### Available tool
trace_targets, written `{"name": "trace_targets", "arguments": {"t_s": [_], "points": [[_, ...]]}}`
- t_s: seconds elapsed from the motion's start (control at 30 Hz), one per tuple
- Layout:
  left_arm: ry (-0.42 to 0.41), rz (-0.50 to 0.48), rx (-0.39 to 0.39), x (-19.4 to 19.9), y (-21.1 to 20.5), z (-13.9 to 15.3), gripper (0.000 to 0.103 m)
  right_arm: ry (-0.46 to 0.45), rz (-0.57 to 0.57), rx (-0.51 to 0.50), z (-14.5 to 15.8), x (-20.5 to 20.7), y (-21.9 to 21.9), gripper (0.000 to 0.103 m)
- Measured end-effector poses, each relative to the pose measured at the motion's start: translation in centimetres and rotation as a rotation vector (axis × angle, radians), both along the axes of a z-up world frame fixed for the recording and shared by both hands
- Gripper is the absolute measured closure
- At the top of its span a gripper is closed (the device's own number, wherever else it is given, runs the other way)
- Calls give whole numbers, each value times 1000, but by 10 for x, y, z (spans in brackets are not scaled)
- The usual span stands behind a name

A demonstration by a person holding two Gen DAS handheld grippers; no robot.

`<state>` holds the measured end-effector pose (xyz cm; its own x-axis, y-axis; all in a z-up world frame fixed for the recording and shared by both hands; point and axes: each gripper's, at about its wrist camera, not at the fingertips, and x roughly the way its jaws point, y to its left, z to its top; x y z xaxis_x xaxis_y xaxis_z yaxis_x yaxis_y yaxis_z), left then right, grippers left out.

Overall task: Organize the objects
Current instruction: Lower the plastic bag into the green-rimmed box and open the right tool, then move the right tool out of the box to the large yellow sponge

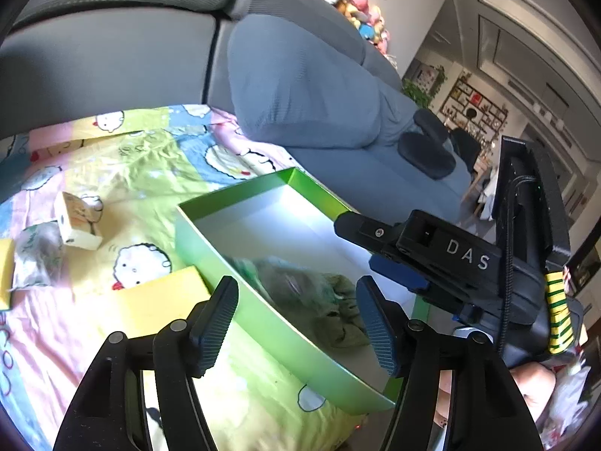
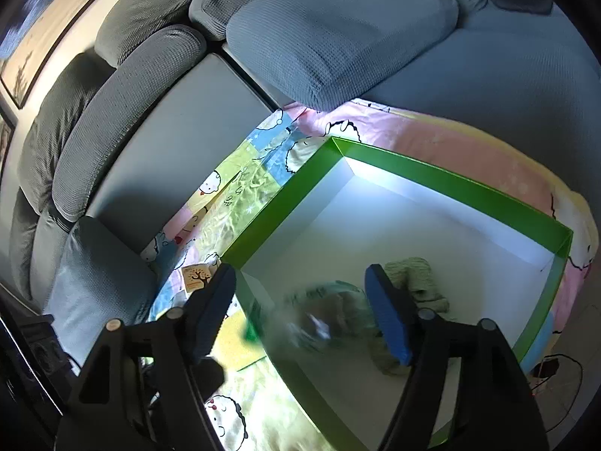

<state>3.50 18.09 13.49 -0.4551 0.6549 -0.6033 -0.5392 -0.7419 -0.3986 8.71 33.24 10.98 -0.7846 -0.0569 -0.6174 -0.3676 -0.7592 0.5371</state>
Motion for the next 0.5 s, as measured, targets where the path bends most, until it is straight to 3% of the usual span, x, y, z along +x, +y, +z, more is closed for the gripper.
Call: {"name": "trace_targets", "arguments": {"t_s": [0.2, 0.5], "points": [[13, 51, 6, 3, -32, 4, 37, 7, 29, 29, 6, -3, -11, 31], [-60, 313, -48, -8, -124, -21, 36, 22, 322, -7, 8, -50, -75, 31]]}}
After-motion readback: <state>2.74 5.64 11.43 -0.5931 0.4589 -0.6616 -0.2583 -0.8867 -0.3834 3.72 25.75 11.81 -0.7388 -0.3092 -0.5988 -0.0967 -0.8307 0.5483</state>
